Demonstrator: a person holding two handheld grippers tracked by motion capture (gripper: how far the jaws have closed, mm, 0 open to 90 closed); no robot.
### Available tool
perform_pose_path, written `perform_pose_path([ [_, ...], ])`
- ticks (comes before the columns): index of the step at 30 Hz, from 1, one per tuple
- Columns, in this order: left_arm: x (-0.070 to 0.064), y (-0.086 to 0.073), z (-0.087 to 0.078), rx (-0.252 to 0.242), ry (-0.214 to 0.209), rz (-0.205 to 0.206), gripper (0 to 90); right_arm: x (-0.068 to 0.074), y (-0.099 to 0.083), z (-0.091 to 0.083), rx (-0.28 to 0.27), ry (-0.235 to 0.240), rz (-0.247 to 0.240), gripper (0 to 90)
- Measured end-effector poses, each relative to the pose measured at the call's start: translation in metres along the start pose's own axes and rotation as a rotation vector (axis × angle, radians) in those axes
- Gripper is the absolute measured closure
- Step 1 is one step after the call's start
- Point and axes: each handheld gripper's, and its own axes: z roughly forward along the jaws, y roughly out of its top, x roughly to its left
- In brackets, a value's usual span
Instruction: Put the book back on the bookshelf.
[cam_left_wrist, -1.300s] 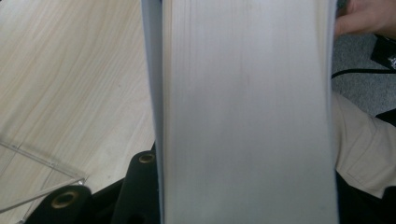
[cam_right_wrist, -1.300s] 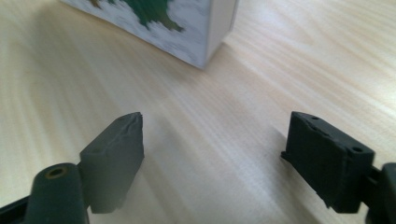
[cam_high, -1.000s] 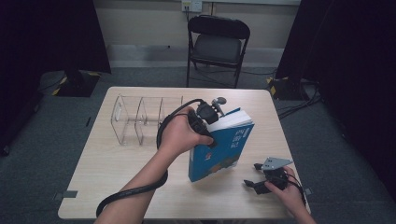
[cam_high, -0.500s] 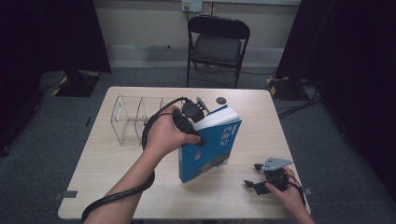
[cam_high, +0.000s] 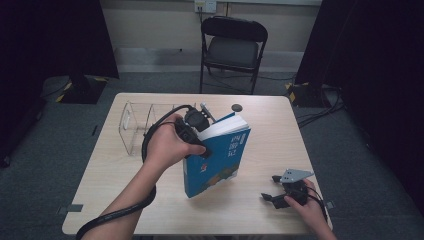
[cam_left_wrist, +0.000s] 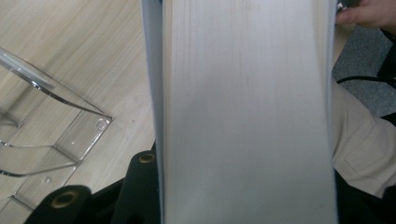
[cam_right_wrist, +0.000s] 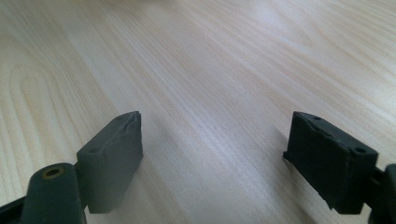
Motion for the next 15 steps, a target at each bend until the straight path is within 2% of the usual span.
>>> perform_pose_path([
  [5,0.003,-0.006,-0.002,0.009,0.001,-0.010,61.8,0.000,0.000,0.000,0.000,0.001,0.001,17.7],
  [7,0.004,-0.009,-0.003,0.016,0.004,-0.026,61.8,0.000,0.000,0.000,-0.001,0.001,0.000,17.6],
  [12,0.007,-0.017,-0.006,0.010,0.015,-0.021,61.9,0.000,0.000,0.000,0.000,0.001,0.000,17.7],
  [15,0.009,-0.020,-0.010,0.007,0.015,-0.033,61.9,0.000,0.000,0.000,0.000,0.000,0.000,17.7],
])
